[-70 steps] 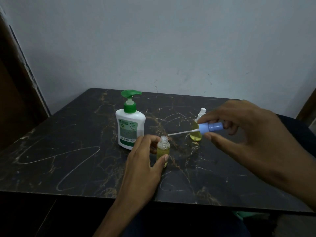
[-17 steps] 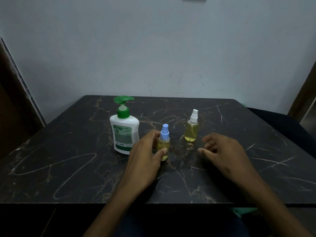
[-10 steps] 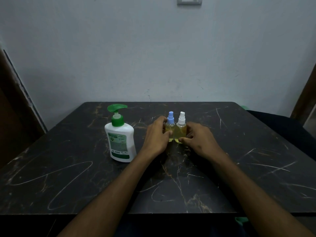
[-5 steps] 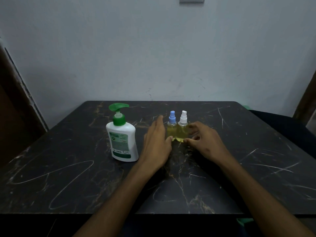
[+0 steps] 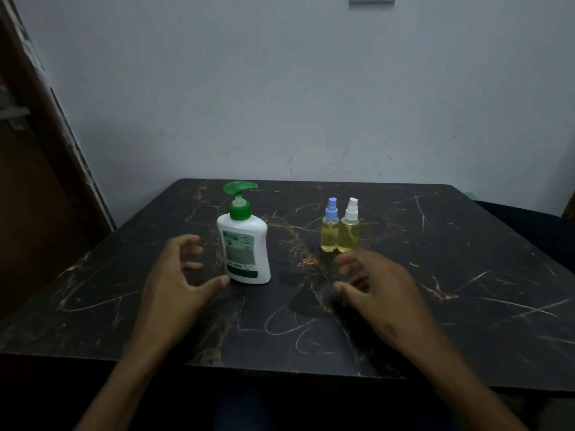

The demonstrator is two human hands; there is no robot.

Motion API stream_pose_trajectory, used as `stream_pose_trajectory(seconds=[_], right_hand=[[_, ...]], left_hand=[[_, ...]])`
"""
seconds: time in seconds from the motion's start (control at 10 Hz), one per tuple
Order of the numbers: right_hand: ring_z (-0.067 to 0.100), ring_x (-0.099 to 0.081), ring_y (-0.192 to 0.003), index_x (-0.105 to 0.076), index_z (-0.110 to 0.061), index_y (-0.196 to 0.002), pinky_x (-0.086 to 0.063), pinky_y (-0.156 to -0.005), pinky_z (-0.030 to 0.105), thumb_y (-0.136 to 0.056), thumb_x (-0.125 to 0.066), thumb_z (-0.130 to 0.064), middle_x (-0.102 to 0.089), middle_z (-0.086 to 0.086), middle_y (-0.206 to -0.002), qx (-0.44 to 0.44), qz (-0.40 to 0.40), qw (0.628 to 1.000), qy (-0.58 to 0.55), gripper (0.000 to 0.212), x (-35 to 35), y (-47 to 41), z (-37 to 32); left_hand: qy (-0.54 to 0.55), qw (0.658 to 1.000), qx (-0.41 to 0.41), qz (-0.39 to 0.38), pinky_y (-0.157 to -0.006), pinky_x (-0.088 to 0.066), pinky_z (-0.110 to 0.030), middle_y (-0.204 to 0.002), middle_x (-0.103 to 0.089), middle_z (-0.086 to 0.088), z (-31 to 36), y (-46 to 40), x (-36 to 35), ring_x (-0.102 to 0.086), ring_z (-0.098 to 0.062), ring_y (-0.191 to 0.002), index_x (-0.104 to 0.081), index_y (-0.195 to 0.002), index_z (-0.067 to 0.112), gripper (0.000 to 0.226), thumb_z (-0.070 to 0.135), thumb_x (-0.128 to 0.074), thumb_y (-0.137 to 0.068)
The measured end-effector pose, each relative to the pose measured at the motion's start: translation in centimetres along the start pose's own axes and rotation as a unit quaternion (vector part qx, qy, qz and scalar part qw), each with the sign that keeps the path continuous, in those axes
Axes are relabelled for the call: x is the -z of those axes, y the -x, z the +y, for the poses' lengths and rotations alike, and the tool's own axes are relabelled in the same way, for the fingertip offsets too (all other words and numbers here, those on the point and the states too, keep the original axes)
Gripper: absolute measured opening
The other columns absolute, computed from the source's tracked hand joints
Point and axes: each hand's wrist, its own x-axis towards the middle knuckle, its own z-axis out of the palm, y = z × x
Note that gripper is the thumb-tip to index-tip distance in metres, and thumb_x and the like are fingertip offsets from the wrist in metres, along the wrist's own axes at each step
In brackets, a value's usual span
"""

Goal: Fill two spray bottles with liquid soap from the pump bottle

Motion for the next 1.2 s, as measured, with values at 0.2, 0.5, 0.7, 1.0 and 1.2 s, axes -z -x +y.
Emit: stream_pose_trajectory(seconds=[0.2, 0.5, 0.7, 1.0, 1.2], right_hand=[[0.009, -0.065, -0.095, -0.064, -0.022, -0.126, -0.056, -0.088, 0.034, -0.088, -0.080, -0.032, -0.068, -0.007, -0.114, 0.087, -0.039, 0.995, 0.016, 0.042, -6.1, -4.2, -5.2], [0.017, -0.067, -0.098, -0.062, -0.018, -0.113, -0.054, -0.082, 0.031, -0.089, -0.077, -0.027, -0.070, -0.001, -0.113, 0.100, -0.017, 0.994, 0.039, 0.030, -9.6, -9.0, -5.5], [0.022, -0.068, -0.107, -0.062, -0.014, -0.120, -0.058, -0.090, 0.038, -0.092, -0.075, -0.024, -0.070, 0.004, -0.121, 0.081, -0.024, 0.996, 0.039, 0.033, -10.1, -11.8, -5.5], [0.023, -0.068, -0.107, -0.060, -0.016, -0.123, -0.057, -0.090, 0.040, -0.093, -0.074, -0.027, -0.069, 0.004, -0.124, 0.080, -0.043, 0.995, 0.036, 0.034, -10.7, -13.2, -5.0], [0.018, -0.067, -0.100, -0.053, -0.019, -0.129, -0.058, -0.086, 0.042, -0.093, -0.073, -0.029, -0.069, 0.002, -0.117, 0.108, -0.022, 0.992, 0.056, 0.043, -9.4, -11.4, -4.5]], left_hand=[[-0.017, 0.995, -0.029, -0.099, -0.078, -0.051, -0.022, -0.108, -0.069, 0.018, -0.3, -2.9, -1.7, -0.065, 0.001, -0.098, -0.062, -0.123, 0.035, 0.058, 0.023, -0.095, -0.076], [-0.030, 0.992, -0.066, -0.105, -0.075, -0.051, -0.018, -0.110, -0.075, 0.012, -0.4, -7.0, -3.6, -0.068, 0.002, -0.094, -0.069, -0.119, 0.027, 0.042, 0.024, -0.089, -0.082], [-0.036, 0.990, -0.077, -0.112, -0.074, -0.052, -0.020, -0.114, -0.074, 0.007, -0.5, -10.0, -4.7, -0.068, -0.002, -0.095, -0.067, -0.123, 0.023, 0.044, 0.024, -0.088, -0.084], [-0.013, 0.992, -0.084, -0.094, -0.073, -0.051, -0.021, -0.111, -0.072, 0.006, -1.7, -10.7, -5.6, -0.068, -0.005, -0.095, -0.066, -0.118, 0.023, 0.037, 0.027, -0.086, -0.087], [0.002, 0.993, -0.070, -0.098, -0.072, -0.050, -0.021, -0.109, -0.071, 0.008, -1.4, -10.2, -5.1, -0.068, -0.005, -0.095, -0.064, -0.119, 0.025, 0.037, 0.026, -0.085, -0.088]])
